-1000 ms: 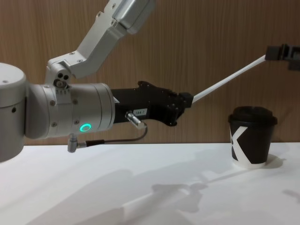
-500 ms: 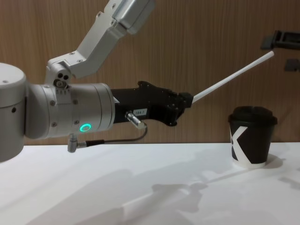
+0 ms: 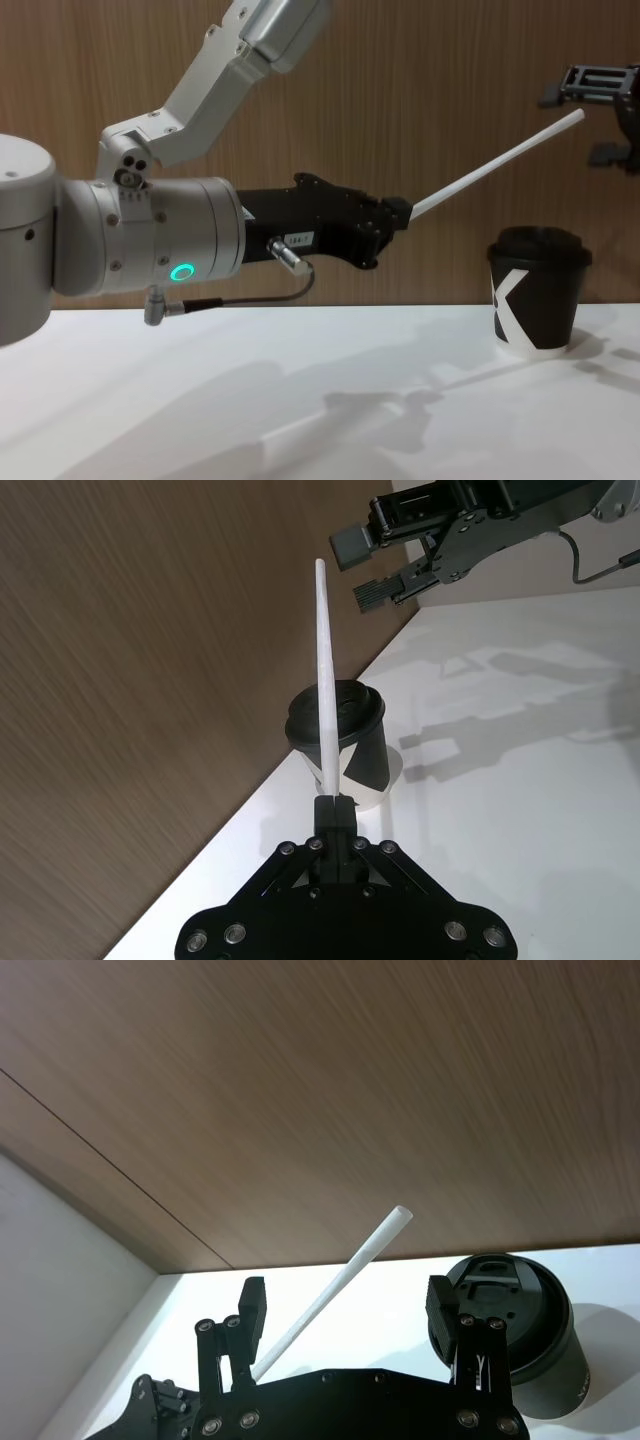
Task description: Pick up the straw with one hand, pass it to the other hand, and insert it into the cup.
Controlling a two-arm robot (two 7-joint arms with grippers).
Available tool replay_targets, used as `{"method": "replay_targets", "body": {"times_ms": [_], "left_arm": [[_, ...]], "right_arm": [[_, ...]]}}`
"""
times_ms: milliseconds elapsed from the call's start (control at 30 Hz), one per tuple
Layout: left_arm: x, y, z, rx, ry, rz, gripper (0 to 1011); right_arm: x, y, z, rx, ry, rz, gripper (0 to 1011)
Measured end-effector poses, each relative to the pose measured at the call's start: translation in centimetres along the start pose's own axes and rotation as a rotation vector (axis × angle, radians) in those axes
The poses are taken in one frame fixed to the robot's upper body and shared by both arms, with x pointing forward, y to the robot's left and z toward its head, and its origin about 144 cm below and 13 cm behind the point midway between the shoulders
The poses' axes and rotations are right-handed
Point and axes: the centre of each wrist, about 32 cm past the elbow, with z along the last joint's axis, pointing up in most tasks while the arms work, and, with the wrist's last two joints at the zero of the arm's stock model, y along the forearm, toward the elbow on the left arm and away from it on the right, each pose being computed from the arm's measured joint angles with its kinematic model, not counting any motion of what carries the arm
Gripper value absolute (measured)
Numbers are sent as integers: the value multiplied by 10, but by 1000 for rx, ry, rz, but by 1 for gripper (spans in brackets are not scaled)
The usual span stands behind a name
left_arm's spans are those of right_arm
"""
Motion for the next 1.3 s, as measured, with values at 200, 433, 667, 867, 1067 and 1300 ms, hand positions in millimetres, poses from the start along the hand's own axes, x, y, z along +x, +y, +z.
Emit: {"method": "replay_targets", "body": {"times_ms": [200,433,667,867,1067,1300], "left_arm": [[0,0,0,0,0,0,0],[0,0,0,0,0,0,0],[0,0,0,0,0,0,0],[0,0,0,0,0,0,0],[0,0,0,0,0,0,0],[0,0,0,0,0,0,0]], "right_arm": [[-1,5,3,-17,26,-2,1001],[0,10,5,-35,46,0,1001],[-1,16,8,-46,64,11,1001],[-1,21,10,-50,73,18,1001],[-2,26,13,-53,82,24,998],[-2,29,14,-54,86,26,834]]}}
